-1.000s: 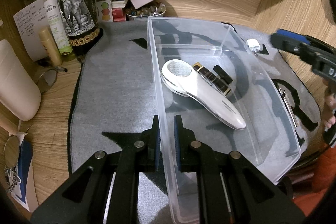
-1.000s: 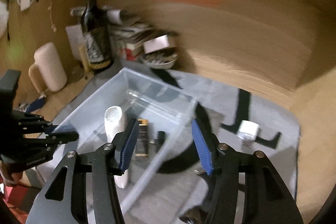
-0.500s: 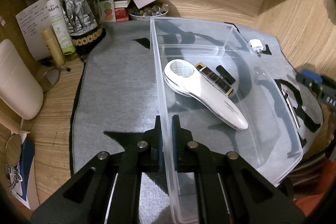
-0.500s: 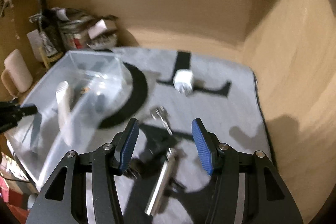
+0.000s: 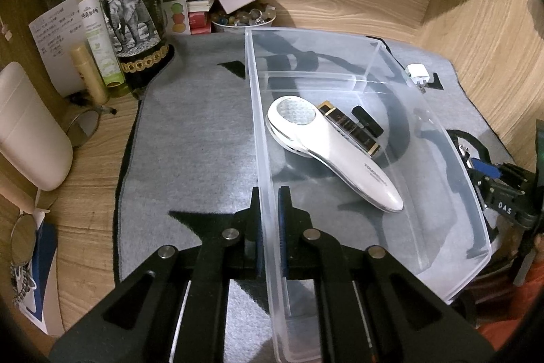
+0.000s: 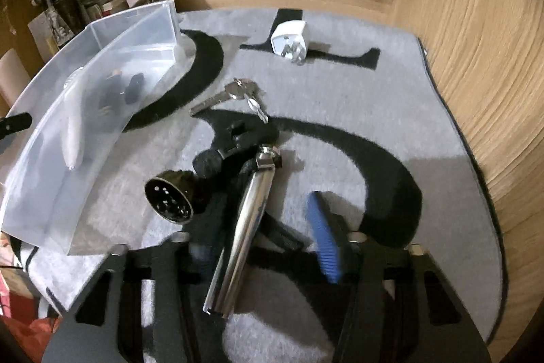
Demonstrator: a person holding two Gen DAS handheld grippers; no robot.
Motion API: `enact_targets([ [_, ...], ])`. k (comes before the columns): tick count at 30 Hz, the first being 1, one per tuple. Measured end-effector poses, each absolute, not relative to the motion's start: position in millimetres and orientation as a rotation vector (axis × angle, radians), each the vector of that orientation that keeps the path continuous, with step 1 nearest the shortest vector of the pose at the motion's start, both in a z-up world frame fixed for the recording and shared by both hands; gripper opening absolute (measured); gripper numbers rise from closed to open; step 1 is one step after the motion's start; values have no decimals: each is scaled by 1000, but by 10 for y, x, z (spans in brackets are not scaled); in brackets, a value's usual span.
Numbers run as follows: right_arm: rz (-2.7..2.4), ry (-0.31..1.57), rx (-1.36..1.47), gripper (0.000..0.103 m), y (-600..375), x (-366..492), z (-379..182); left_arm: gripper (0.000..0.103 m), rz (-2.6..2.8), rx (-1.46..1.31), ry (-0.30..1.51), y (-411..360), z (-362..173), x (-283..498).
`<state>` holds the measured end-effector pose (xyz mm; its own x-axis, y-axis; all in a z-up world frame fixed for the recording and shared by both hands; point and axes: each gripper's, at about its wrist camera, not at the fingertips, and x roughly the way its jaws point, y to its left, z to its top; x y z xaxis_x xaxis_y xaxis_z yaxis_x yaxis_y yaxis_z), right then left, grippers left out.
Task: Organize rigid objects
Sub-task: 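Grasp the silver metal cylinder with the right gripper, then carry the silver cylinder into the clear box and open the right gripper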
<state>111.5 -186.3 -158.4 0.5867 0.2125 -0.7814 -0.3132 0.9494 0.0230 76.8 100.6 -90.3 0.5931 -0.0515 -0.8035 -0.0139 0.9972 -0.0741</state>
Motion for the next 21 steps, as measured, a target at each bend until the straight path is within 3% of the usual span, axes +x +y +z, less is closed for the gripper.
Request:
enact_targets([
  [2,308,890,-116,16,-1879,1130,-1570,7,-21,-75,936,1008,-903,765],
  [3,302,890,-113,15,-1887,1148,-1571,7,-22,-75,936,1007,-903,765],
  [21,301,718,-62,15,-1829,1157,-1040,7,-25,-72,933,1015,-897,768],
])
